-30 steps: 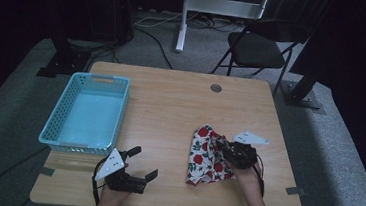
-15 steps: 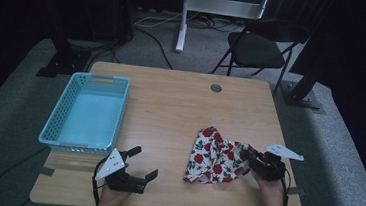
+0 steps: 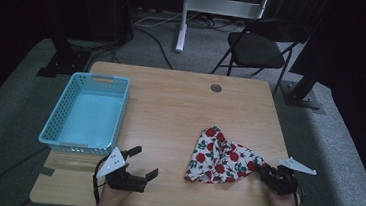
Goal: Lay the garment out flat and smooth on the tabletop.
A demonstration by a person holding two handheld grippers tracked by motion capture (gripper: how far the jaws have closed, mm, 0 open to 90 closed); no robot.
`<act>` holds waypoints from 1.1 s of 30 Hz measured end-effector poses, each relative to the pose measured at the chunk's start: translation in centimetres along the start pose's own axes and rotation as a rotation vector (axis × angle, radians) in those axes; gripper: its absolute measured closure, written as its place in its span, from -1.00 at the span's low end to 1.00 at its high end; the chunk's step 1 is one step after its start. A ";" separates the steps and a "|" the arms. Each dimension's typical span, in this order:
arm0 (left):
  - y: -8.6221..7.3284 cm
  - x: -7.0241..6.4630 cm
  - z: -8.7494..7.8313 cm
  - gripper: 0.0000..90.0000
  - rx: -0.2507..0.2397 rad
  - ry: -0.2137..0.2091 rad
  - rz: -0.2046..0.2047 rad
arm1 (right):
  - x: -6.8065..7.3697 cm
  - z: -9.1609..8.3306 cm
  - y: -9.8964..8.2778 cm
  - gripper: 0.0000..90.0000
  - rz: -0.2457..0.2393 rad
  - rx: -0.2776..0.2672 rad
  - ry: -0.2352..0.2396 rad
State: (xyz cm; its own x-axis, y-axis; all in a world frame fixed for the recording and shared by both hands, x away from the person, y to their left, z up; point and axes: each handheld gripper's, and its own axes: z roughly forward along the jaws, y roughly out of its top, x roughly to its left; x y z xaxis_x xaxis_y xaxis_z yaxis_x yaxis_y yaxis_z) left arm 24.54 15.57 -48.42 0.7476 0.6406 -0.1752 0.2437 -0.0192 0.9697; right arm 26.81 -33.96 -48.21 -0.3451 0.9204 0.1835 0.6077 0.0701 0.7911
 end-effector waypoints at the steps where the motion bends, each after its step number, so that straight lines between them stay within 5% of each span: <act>1: 0.0 0.0 0.0 -0.99 0.000 0.000 0.000 | 0.0 0.0 0.0 0.47 0.000 0.000 0.000; 5: 0.2 0.3 0.4 -0.99 0.034 -0.001 -0.036 | -0.7 -0.5 -0.8 0.34 0.012 0.014 -0.011; 13: 1.2 0.0 1.6 -0.99 0.082 -0.012 -0.022 | -0.9 -1.4 -1.4 -0.15 0.011 -0.024 0.003; 20: 2.7 -1.5 4.6 -0.99 0.147 -0.067 0.003 | -0.2 -1.3 -1.6 -0.51 -0.056 -0.016 0.014; 33: 4.8 -4.3 10.3 -0.99 0.246 -0.152 0.025 | -0.1 -1.5 -1.7 -0.71 -0.088 -0.022 0.077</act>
State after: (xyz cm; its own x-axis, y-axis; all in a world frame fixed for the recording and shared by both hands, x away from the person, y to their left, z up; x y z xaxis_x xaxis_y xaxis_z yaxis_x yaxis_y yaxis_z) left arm 28.84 4.86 -44.79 0.8348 0.5155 -0.1934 0.3526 -0.2307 0.9069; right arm 24.76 -34.79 -48.72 -0.4505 0.8790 0.1562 0.5573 0.1402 0.8184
